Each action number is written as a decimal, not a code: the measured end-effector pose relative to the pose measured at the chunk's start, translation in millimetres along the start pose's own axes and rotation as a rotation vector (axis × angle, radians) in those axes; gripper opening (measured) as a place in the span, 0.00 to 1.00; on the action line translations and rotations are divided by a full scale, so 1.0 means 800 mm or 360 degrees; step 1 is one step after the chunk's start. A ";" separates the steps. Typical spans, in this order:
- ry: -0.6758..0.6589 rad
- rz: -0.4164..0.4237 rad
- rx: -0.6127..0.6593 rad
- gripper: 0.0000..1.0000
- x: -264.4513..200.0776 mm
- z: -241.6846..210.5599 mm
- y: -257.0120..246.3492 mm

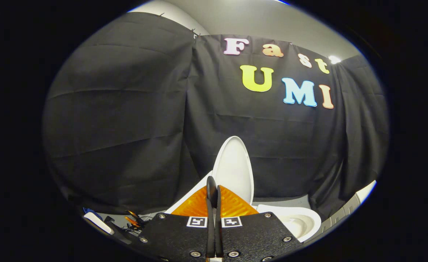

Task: Open the toilet lid.

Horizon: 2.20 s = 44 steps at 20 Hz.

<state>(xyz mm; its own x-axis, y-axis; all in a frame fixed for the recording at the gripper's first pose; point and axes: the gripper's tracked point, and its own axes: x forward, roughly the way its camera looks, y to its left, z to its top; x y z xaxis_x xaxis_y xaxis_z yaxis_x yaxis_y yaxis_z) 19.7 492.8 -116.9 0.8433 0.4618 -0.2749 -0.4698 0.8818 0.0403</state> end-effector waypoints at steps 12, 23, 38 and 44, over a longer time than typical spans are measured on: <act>-0.0010 0.0001 0.0011 0.00 0.002 0.001 0.002; -0.0403 0.0252 0.0447 0.95 -0.103 0.121 -0.028; -0.0578 -0.0458 -0.0026 0.95 -0.315 0.115 -0.447; -0.0551 -0.0523 0.0055 0.95 -0.337 0.075 -0.502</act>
<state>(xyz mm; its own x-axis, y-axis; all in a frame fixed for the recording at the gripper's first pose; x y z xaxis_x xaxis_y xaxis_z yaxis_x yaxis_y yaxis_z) -3.7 20.0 -1.3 0.9859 0.1574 0.0575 -0.1597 0.9864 0.0381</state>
